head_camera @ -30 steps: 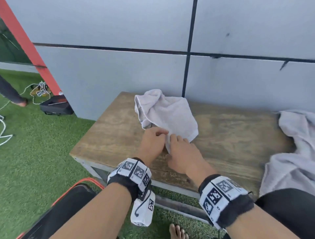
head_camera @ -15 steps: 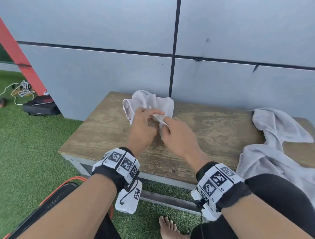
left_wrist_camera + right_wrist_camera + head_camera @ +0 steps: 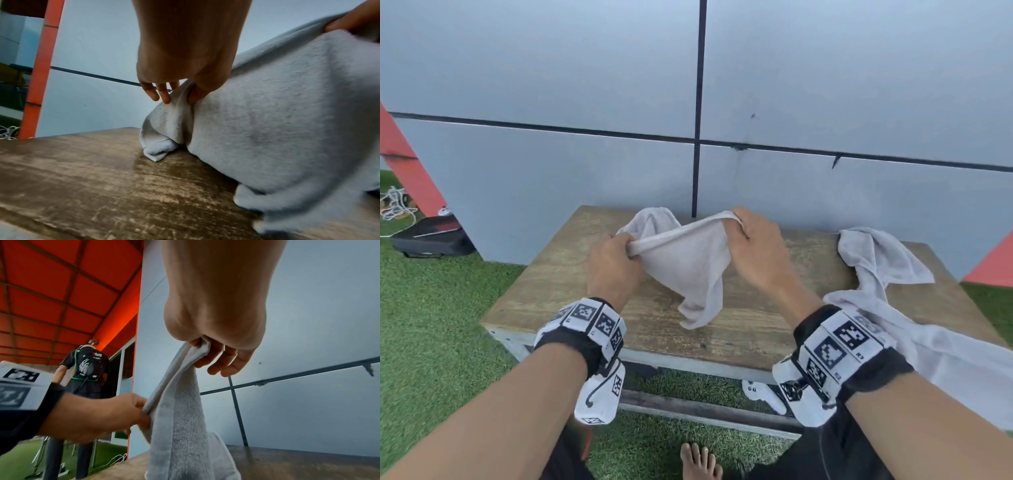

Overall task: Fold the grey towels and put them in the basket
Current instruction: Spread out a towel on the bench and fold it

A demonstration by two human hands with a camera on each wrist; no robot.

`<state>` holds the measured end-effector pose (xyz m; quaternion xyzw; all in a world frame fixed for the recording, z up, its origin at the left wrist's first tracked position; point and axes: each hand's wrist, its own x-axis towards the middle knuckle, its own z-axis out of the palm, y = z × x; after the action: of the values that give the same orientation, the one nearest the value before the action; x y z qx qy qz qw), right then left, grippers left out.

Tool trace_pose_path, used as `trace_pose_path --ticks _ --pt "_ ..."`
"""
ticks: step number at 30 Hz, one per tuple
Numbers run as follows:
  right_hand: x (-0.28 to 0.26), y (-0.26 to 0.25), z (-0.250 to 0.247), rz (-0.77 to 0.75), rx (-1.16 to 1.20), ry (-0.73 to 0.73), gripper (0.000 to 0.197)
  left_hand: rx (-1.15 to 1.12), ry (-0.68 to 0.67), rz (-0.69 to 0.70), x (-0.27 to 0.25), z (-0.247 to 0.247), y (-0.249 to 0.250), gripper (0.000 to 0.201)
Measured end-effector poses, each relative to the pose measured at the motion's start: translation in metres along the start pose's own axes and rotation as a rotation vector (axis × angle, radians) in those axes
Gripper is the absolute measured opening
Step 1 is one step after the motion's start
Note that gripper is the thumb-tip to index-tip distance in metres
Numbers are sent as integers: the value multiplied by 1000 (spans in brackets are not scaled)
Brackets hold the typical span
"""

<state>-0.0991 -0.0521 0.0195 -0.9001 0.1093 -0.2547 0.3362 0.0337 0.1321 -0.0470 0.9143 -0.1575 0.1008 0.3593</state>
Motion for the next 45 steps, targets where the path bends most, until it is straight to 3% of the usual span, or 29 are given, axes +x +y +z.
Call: trace_pose_path --ticks 6,9,16,20,23,25,27,28,30,33,35,36,39,43,45 --pt "2 11 -22 127 39 94 38 -17 -44 -120 -6 -25 -18 13" --pt "-2 21 -27 182 53 128 37 21 -54 -112 -8 -36 -14 11" --pt "-6 46 -48 345 45 285 31 60 -136 -67 -3 -56 17 28" --pt "-8 55 -60 496 285 536 26 82 -175 -36 6 -57 19 6" --pt "-10 55 -61 559 561 638 25 50 -186 -74 9 -58 11 11" --pt "-12 58 -57 555 684 596 19 21 -236 -75 8 -57 8 25" --pt "-13 66 -50 542 476 479 17 -6 -255 -61 8 -54 9 31" --pt "-15 67 -45 530 296 395 27 -31 -265 -53 8 -51 12 32" --pt "-20 63 -32 386 89 238 49 -110 -323 -11 6 -45 25 31" --pt "-30 44 -7 106 12 -45 64 -136 -473 155 -3 -36 53 26" --pt "-29 32 12 22 -48 -205 64 -128 -525 255 -8 -33 70 20" --pt "-27 29 21 4 -75 -234 54 -136 -536 290 -9 -31 75 19" --pt "-19 26 35 -98 -225 -173 11 -171 -515 329 -10 -30 78 16" --pt "-15 20 23 -5 -21 18 10 -140 -456 267 -3 -37 51 18" --pt "-13 19 18 84 61 103 14 -84 -413 185 0 -42 32 30"
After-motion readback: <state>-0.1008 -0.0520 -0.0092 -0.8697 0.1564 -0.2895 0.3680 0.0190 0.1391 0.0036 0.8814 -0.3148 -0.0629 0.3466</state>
